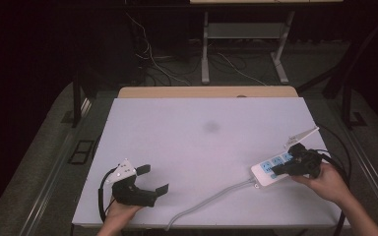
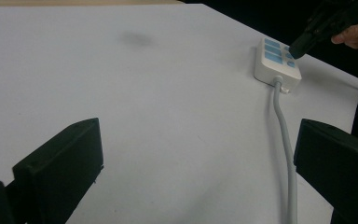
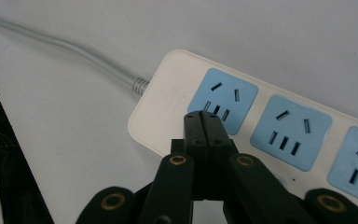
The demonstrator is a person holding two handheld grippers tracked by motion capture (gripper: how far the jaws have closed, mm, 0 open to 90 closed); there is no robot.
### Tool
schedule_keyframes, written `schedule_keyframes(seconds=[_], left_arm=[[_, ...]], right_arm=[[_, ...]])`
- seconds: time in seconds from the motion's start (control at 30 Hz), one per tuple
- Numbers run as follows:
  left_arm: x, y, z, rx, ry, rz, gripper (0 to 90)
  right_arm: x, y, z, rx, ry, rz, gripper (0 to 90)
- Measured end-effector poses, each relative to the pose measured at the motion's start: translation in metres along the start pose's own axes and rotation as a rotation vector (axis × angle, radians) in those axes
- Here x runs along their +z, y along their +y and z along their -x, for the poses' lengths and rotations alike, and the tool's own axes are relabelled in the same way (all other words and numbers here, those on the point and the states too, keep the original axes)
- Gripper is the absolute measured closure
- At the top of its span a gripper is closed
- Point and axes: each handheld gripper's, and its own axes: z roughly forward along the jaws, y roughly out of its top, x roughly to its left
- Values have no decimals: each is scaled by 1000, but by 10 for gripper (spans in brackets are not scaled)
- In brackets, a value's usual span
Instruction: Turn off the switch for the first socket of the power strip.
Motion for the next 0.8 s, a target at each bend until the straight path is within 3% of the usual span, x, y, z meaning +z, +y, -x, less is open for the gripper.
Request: schedule_keyframes(seconds=[0.8], left_arm=[[-1,0,0,-3,3,3,0]], right_arm=[[-29,23,-7,-18,-6,102,900]])
